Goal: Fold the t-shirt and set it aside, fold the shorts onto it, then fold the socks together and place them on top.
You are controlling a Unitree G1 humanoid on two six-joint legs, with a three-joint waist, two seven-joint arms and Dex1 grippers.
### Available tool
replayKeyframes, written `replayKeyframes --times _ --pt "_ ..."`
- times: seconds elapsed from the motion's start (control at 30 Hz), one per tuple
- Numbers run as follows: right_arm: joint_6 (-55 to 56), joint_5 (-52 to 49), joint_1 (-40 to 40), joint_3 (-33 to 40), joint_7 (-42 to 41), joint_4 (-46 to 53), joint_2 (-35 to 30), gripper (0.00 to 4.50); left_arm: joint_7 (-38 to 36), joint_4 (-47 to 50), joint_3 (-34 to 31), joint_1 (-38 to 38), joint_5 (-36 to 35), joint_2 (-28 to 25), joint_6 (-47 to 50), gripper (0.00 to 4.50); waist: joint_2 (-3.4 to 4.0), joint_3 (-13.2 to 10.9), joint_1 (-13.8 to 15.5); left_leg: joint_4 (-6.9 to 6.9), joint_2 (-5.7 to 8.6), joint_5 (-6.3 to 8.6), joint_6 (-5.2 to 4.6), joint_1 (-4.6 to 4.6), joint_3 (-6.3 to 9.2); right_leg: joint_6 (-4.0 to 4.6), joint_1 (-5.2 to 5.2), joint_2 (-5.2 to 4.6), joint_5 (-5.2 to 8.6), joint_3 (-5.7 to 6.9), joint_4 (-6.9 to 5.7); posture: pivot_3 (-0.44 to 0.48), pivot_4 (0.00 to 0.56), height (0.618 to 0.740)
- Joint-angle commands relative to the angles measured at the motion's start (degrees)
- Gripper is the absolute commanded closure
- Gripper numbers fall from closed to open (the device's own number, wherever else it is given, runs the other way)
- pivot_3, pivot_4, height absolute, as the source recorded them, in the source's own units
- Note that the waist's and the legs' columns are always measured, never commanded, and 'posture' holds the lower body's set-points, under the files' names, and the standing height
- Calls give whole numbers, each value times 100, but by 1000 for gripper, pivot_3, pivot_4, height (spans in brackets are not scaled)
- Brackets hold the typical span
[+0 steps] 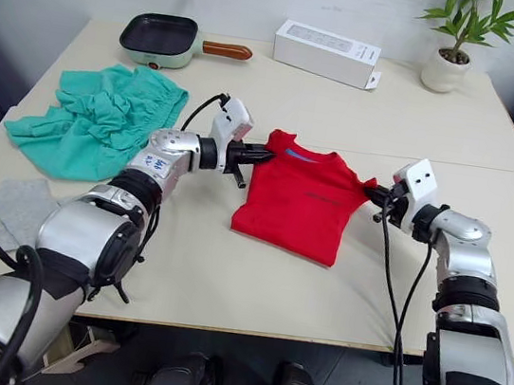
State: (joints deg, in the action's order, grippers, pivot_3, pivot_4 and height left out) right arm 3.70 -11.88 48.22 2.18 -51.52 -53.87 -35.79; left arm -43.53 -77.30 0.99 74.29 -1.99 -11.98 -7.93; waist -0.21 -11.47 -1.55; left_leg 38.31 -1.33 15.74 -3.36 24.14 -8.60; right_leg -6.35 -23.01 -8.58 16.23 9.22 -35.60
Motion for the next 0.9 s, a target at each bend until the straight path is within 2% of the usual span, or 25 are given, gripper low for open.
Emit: replayKeyframes --times 0.03,0.1,0.17,0.23,0.33,0.37,0.43,0.6,0.67,0.77,0.9 --pt "182 -55 88 333 211 -82 -22 4019 412 87 -58 129 225 -103 -123 3144 0 0 -13 -2 1 -1 1 -1 0 0 0 0 0 -1 -1 0 150 740" --pt "344 -25 64 427 399 -85 -42 3479 611 104 -43 87 343 -192 -202 2543 0 0 -15 -5 0 -2 3 -1 0 0 -2 1 0 -1 -1 0 150 740" --pt "701 37 -15 540 572 -48 -151 2694 664 150 -26 16 451 -331 -360 1843 0 0 -22 -6 0 -2 4 -1 -1 0 -3 1 0 -2 -1 0 150 740" --pt "1008 46 -148 647 553 58 -294 1999 396 245 -38 -104 474 -472 -662 1221 0 0 -24 -9 0 -3 5 -2 -3 0 -5 1 0 -4 -1 0 150 740" --pt "1172 -109 -483 739 85 502 -473 910 -350 454 -50 -334 415 -673 -1121 258 1 0 -21 -14 1 -4 7 -2 -7 0 -9 1 0 -5 -1 0 150 740" --pt "1110 -185 -656 732 -113 815 -522 548 -613 550 -46 -432 386 -746 -1291 0 0 0 -15 -15 1 -4 7 -2 -8 0 -9 1 0 -6 0 0 150 740" --pt "1092 -314 -1124 631 -574 1683 -618 34 -1191 823 -37 -693 300 -906 -1803 0 0 0 -11 -13 1 -4 6 -2 -9 0 -10 1 0 -6 0 0 150 740" --pt "334 -758 -2468 283 -1156 4238 -592 34 -2819 1862 136 -1614 -23 -1196 -2782 0 1 1 -5 -9 -1 -3 7 -1 -12 1 -20 1 0 -13 -9 0 150 740" --pt "282 -754 -3024 90 -1176 5014 -496 34 -3101 2276 265 -2045 -56 -1242 -3030 0 4 3 0 -5 -4 -3 8 -1 -12 3 -22 0 0 -15 -14 0 150 740" --pt "472 -388 -3435 -127 -823 5354 -234 34 -2959 2727 382 -2425 -26 -1137 -3148 0 3 3 6 4 -5 -2 9 -1 -11 6 -21 0 0 -16 -19 0 150 740" --pt "1026 381 -3536 -426 -398 4948 -41 34 -2409 2850 671 -2584 348 -898 -3398 0 3 3 77 49 -3 6 -5 5 -7 6 -21 -13 0 -17 -26 0 150 740"
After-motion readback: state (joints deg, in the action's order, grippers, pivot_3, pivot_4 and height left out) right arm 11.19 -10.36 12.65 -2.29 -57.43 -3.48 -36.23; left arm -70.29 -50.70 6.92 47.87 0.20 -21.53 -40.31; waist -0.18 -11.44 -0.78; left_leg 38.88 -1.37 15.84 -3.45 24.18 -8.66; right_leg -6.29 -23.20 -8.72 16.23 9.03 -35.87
